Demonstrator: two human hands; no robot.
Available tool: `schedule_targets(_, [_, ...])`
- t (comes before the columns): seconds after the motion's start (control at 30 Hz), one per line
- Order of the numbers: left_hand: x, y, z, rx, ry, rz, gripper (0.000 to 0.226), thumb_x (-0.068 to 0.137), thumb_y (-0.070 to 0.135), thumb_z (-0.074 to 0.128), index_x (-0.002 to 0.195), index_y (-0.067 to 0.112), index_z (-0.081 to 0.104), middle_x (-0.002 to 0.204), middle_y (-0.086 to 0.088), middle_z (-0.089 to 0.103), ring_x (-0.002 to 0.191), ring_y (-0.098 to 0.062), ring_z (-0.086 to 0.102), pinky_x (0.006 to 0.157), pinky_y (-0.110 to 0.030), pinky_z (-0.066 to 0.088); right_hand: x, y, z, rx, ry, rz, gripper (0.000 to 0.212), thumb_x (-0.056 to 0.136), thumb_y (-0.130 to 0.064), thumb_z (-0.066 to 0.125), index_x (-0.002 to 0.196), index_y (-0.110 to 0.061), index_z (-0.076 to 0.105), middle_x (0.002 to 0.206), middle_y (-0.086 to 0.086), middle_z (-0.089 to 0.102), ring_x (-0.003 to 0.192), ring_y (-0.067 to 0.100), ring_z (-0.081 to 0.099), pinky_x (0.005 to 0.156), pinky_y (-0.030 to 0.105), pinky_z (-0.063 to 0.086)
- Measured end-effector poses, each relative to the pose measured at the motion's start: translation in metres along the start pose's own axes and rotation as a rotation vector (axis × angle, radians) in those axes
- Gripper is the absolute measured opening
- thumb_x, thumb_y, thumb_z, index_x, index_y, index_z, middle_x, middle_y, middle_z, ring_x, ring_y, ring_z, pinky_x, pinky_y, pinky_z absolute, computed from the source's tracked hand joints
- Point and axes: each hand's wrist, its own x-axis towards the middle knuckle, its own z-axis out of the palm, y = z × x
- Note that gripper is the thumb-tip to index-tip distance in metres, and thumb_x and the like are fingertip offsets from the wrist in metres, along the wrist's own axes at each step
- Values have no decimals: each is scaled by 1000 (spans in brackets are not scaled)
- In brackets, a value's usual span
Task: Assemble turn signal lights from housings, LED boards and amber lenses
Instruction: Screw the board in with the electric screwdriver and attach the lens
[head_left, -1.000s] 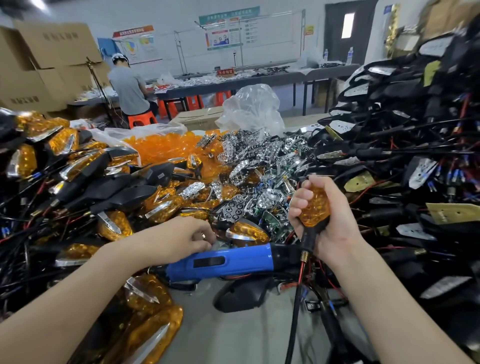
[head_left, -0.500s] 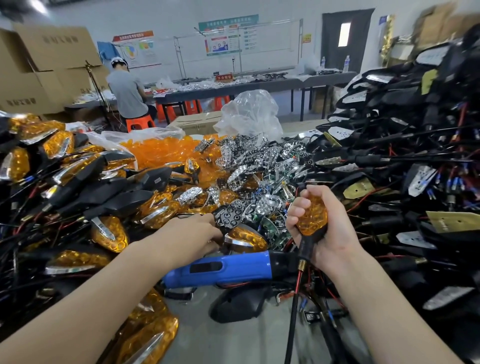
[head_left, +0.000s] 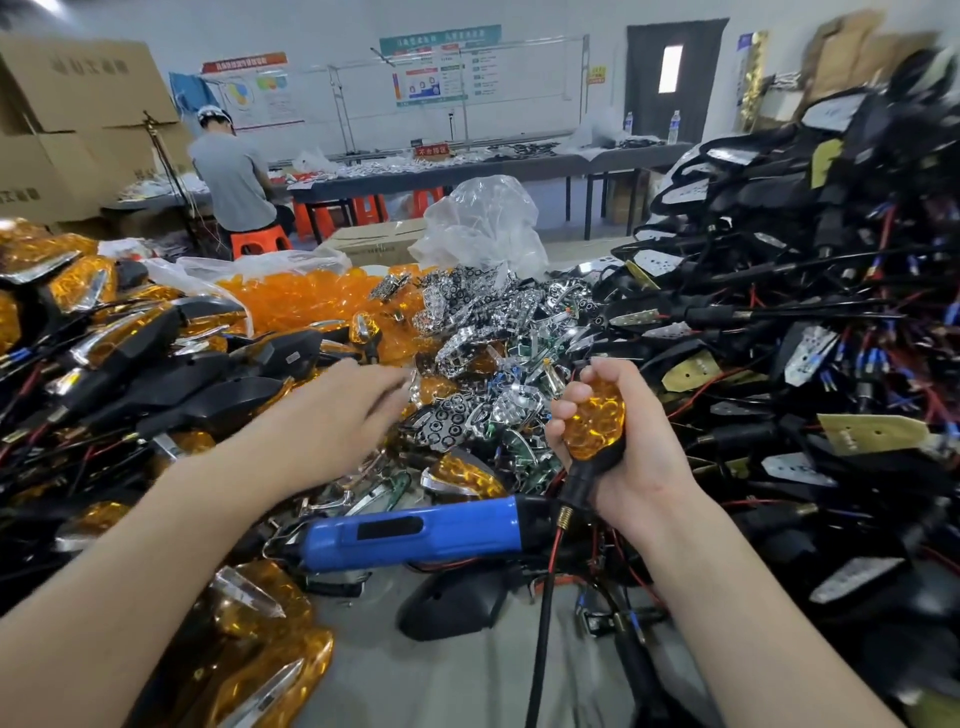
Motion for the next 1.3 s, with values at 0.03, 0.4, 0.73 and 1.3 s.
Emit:
schedule_targets(0.03, [-4, 11, -2, -179, 99, -8, 32, 100, 45, 36, 102, 27, 61, 70, 3, 62, 55, -2, 51, 50, -21, 41, -2, 0, 2, -25, -3, -17, 20, 93, -22, 63, 73, -18, 57, 65, -3, 54, 54, 13, 52, 50, 25, 52])
schedule_targets(0.4, [-36, 115, 65, -1209, 396, -103, 28, 97, 28, 50, 122, 30, 63, 89, 6, 74, 77, -7, 68, 63, -18, 54, -29, 16, 1, -393, 57, -162, 23, 97, -29, 63, 87, -8, 61, 72, 11, 59, 58, 22, 57, 54, 30, 54])
schedule_targets(0.73, [-42, 109, 78, -1251, 348, -159, 29, 86, 27, 64, 112, 41, 64, 102, 17, 74, 97, -2, 70, 78, -12, 53, -22, 22, -5, -387, 34, -163, 33, 89, -45, 71, 64, -25, 72, 66, 2, 65, 59, 17, 66, 54, 32, 56])
schedule_targets(1.3, [-50, 121, 81, -1108, 404, -196, 33, 86, 48, 59, 118, 44, 69, 93, 12, 64, 85, -5, 62, 70, -10, 44, -26, 25, -4, -512, 64, -209, 43, 82, -67, 60, 73, -27, 71, 78, -2, 69, 70, 13, 66, 61, 26, 55])
